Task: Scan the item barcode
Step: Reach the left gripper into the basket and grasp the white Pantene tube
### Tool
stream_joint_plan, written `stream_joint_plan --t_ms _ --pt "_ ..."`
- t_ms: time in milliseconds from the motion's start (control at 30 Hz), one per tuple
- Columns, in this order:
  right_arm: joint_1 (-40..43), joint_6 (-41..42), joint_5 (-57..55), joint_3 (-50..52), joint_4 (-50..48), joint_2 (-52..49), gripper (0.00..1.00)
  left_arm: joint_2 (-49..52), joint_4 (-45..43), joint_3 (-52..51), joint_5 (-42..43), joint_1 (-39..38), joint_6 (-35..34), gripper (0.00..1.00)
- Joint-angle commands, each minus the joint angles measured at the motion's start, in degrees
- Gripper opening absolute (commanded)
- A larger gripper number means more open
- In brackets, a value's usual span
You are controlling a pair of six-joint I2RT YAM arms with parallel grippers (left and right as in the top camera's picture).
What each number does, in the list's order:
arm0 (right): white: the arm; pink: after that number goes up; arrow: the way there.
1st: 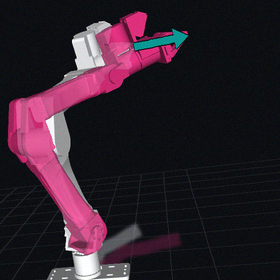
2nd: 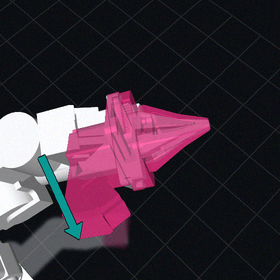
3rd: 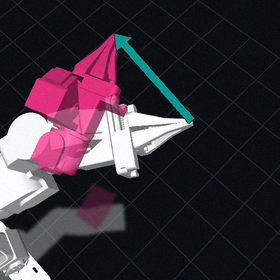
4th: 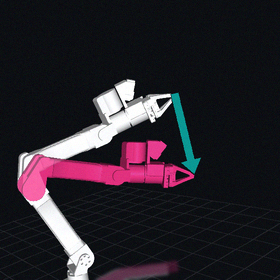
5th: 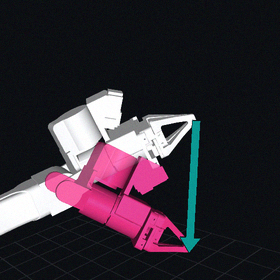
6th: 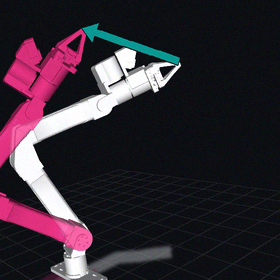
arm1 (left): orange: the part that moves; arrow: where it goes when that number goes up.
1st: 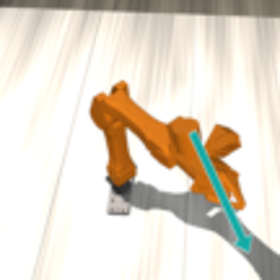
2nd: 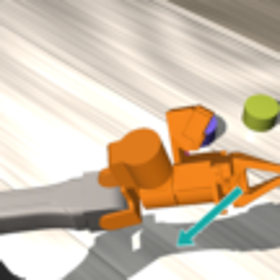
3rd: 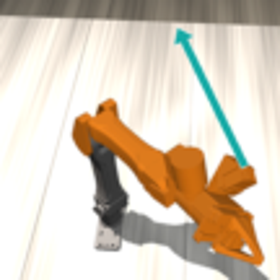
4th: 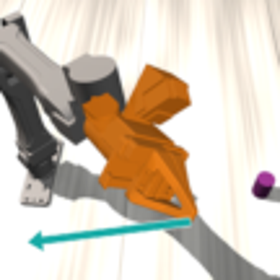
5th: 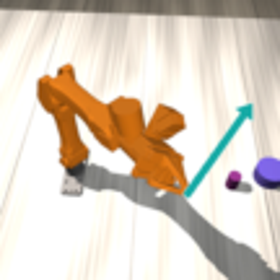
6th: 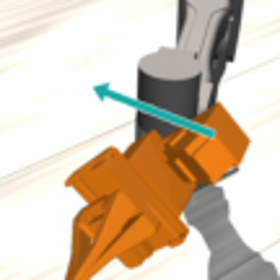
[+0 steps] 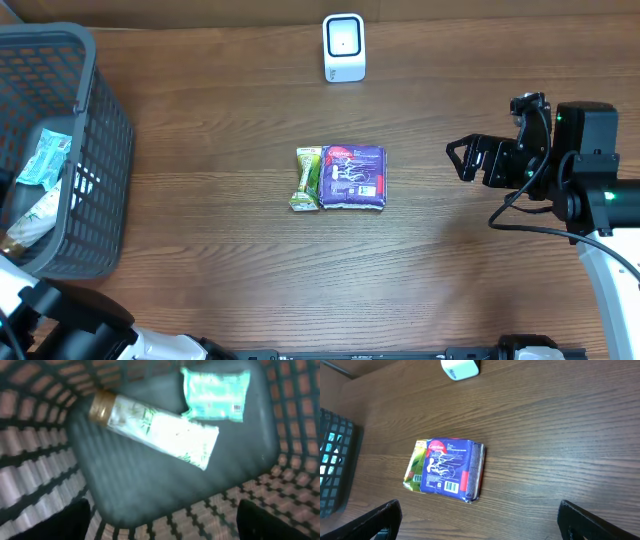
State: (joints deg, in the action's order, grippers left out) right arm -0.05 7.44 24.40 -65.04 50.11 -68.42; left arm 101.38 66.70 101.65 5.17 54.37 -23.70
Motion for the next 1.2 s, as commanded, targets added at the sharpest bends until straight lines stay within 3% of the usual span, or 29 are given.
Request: stream_joint_plan --t_ms 0,233,333,400,500,700,833,1167 --pt "-0.22 -0.44 -0.33 -0.92 0.00 0.13 1.00 -0.42 -9.46 -10.23 0.28 -0.39 -0.94 0.89" --pt "-0.22 -0.44 -0.33 -0.92 -0.02 0.13 1.00 -0.42 -28.44 -23.30 0.83 -1.36 11.89 0.87" --pt "-0.22 -0.44 -0.33 -0.92 0.11 0.13 1.00 -0.33 -36.65 -28.57 0.83 -2.40 22.88 0.87" --pt "-0.22 -0.42 -0.33 -0.92 0.22 0.13 1.00 -0.31 -41.20 -31.50 1.51 -3.50 34.07 0.92" --pt "-0.22 -0.44 -0.33 -0.92 0.42 0.13 1.00 -0.31 -41.48 -31.71 2.84 -5.20 50.01 0.97" --pt "-0.22 -0.44 -0.35 -0.92 0.81 0.13 1.00 0.00 -42.27 -31.76 2.80 -6.56 66.62 0.94" --pt "-0.22 -0.39 -0.35 -0.92 1.16 0.13 1.00 2.27 -44.96 -31.76 -0.07 -6.38 70.49 0.91" --pt "-0.22 -0.20 -0.33 -0.92 1.53 0.13 1.00 11.37 -46.73 -31.76 -3.41 -6.32 68.19 0.89"
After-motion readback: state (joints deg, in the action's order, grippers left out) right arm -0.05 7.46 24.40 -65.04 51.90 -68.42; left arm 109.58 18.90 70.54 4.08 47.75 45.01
